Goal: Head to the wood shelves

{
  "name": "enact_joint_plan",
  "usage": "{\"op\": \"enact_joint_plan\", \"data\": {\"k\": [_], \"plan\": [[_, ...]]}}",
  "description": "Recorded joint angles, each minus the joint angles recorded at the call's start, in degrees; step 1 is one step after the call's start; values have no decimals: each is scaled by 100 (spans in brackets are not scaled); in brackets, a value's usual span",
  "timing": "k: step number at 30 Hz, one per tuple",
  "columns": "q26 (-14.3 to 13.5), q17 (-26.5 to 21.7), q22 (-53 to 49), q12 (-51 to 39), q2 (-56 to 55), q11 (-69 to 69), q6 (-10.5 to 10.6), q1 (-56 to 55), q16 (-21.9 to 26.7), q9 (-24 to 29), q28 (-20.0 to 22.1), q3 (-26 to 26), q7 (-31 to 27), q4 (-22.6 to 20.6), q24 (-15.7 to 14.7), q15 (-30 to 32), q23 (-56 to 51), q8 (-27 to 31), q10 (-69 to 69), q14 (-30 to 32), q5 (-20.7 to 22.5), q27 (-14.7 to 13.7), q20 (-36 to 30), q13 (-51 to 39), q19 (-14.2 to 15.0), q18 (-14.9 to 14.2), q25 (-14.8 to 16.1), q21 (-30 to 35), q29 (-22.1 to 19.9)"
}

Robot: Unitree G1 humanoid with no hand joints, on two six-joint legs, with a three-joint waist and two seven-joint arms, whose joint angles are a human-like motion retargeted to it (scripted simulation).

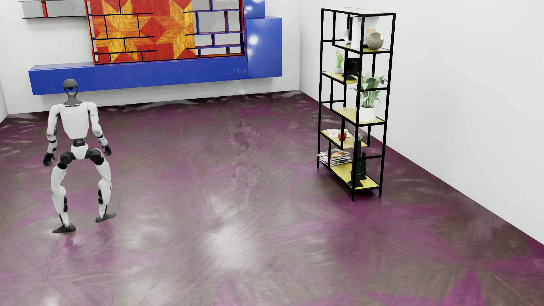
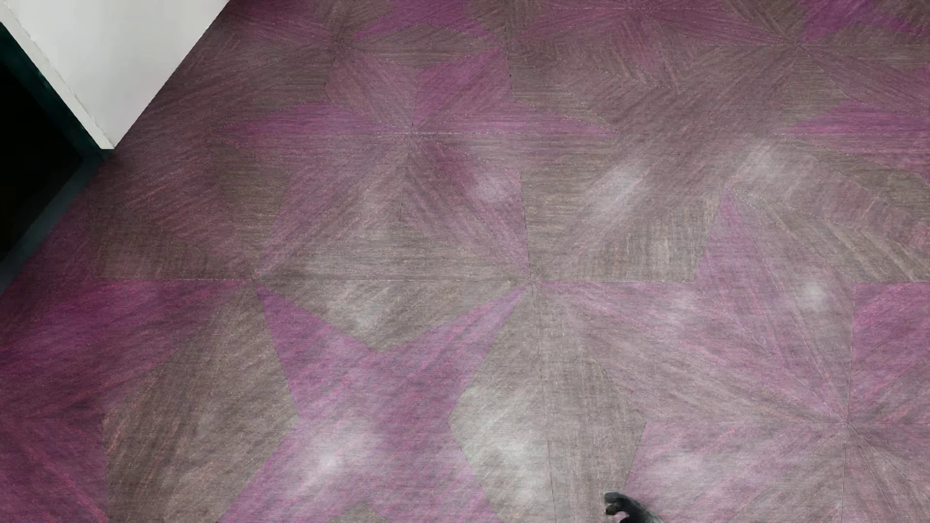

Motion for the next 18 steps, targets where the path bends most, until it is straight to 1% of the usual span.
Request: {"op": "enact_joint_plan", "data": {"k": [1, 2, 3, 4, 5, 6, 7, 8, 9, 10, 11, 12, 13, 14, 15, 16, 17, 18], "plan": [[-70, 0, -80, 127, -23, -153, -1, 163, 72, 7, 102, -70, -7, 482, -10, -85, 72, 311, 387, 452, 406, -32, 226, -54, -55, 53, -117, 308, 144], [-183, -11, -226, 283, -37, -238, 20, 181, 178, 25, 97, -109, -381, 997, -26, -180, 83, 636, 866, 912, 798, -122, 321, -94, -92, 442, -183, 578, 275], [-292, -36, -332, 399, -69, -242, 65, -79, 237, 57, 80, -71, -1358, 1353, -35, -286, 74, 1039, 1332, 1140, 1140, -179, 367, -130, -154, 970, -119, 719, 421], [-358, -76, -383, 462, -154, -128, 99, -737, 215, 103, 22, 72, -3149, 1148, -31, -417, 14, 1558, 1802, 914, 1399, -154, 398, -161, -238, 1020, 21, 748, 489], [-345, -120, -395, 467, -244, -18, 112, -1382, 129, 132, -10, 190, -4916, 495, 9, -525, -84, 2035, 2283, 417, 1591, -78, 432, -186, -299, 816, 138, 726, 404], [-312, -136, -406, 432, -298, -4, 114, -1873, -3, 140, -37, 249, -6250, -292, 55, -578, -192, 2428, 2780, 48, 1751, 9, 463, -200, -336, 598, 305, 642, 220], [-311, -164, -448, 386, -301, -94, 115, -2277, -114, 137, -100, 269, -7233, -1086, 131, -578, -285, 2764, 3285, -152, 1917, 59, 442, -219, -355, 372, 439, 590, 32], [-363, -198, -545, 360, -274, -214, 118, -2628, -191, 130, -151, 272, -7936, -1845, 259, -563, -356, 3079, 3742, -264, 2068, 95, 378, -253, -363, 214, 561, 566, -84], [-444, -252, -699, 372, -259, -278, 126, -2975, -258, 126, -210, 274, -8277, -2392, 425, -565, -417, 3405, 4083, -382, 2188, 105, 312, -309, -360, 163, 660, 576, -117], [-547, -326, -928, 437, -258, -309, 138, -3361, -339, 126, -213, 295, -8303, -2664, 552, -580, -430, 3764, 4265, -522, 2314, 104, 350, -409, -358, 275, 729, 624, -108], [-636, -393, -1185, 534, -247, -337, 154, -3765, -426, 128, -172, 338, -8042, -2646, 680, -601, -414, 4157, 4232, -655, 2462, 115, 444, -529, -356, 602, 763, 685, -113], [-720, -439, -1481, 696, -221, -359, 170, -4120, -523, 127, -115, 397, -7673, -2531, 774, -632, -308, 4572, 3964, -764, 2626, 127, 589, -657, -361, 854, 742, 749, -166], [-812, -465, -1728, 851, -165, -369, 180, -4399, -601, 119, -112, 461, -7380, -2511, 837, -690, -166, 4956, 3464, -855, 2775, 172, 723, -776, -376, 898, 709, 791, -199], [-864, -472, -1888, 965, -88, -365, 181, -4609, -627, 107, -170, 514, -7193, -2592, 916, -784, -14, 5299, 2734, -829, 2895, 245, 801, -863, -371, 758, 673, 801, -254], [-888, -484, -1954, 1024, 26, -389, 174, -4722, -619, 88, -265, 550, -7199, -2830, 987, -880, 142, 5600, 1733, -703, 2969, 346, 831, -905, -345, 589, 615, 806, -317], [-841, -504, -1913, 1020, 177, -467, 160, -4689, -593, 55, -430, 559, -7261, -3103, 1084, -944, 293, 5830, 484, -445, 2983, 425, 821, -882, -305, 277, 593, 784, -367], [-725, -524, -1802, 969, 354, -550, 135, -4569, -534, 18, -643, 564, -7523, -3375, 1268, -991, 456, 5991, -751, -38, 2968, 479, 773, -801, -263, -128, 594, 761, -359], [-594, -592, -1648, 863, 513, -550, 118, -4405, -474, -13, -856, 560, -7743, -3534, 1513, -985, 608, 6127, -1522, 186, 2944, 536, 699, -671, -247, -288, 551, 784, -303]]}}
